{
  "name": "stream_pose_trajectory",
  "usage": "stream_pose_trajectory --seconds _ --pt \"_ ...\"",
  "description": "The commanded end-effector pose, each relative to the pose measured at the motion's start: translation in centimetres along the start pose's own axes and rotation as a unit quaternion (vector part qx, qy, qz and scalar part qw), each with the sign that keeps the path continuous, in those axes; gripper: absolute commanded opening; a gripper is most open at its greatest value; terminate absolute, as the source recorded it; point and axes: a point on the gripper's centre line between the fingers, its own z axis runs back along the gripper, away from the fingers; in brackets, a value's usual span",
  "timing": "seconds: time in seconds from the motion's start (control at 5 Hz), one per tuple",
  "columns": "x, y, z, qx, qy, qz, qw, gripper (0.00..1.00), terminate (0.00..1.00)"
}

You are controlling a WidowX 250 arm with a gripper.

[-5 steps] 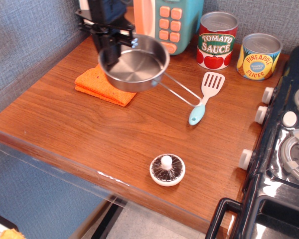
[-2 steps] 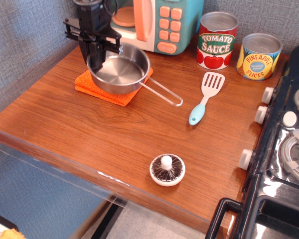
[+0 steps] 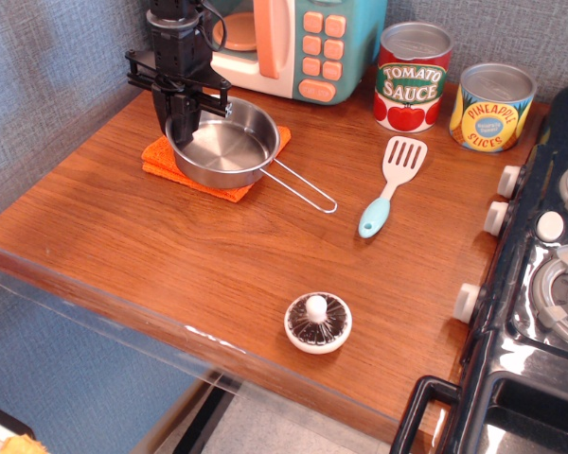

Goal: Place the silver pot on the orange rag.

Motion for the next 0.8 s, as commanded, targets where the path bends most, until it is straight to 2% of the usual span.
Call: stream_pose_trajectory --seconds 0.0,0.2,0.4,0.6 --pt "0.6 2.3 1.8 0.006 -0.025 0.024 0.9994 0.0 0.0" --pt "0.5 2.6 1.0 0.0 -0.02 0.032 0.9993 0.0 0.0" --pt "0.2 2.3 0.2 -0.018 -0.013 0.044 0.9988 1.0 0.0" --pt "-0.1 1.7 0.1 -0.02 -0.008 0.041 0.9989 1.0 0.0"
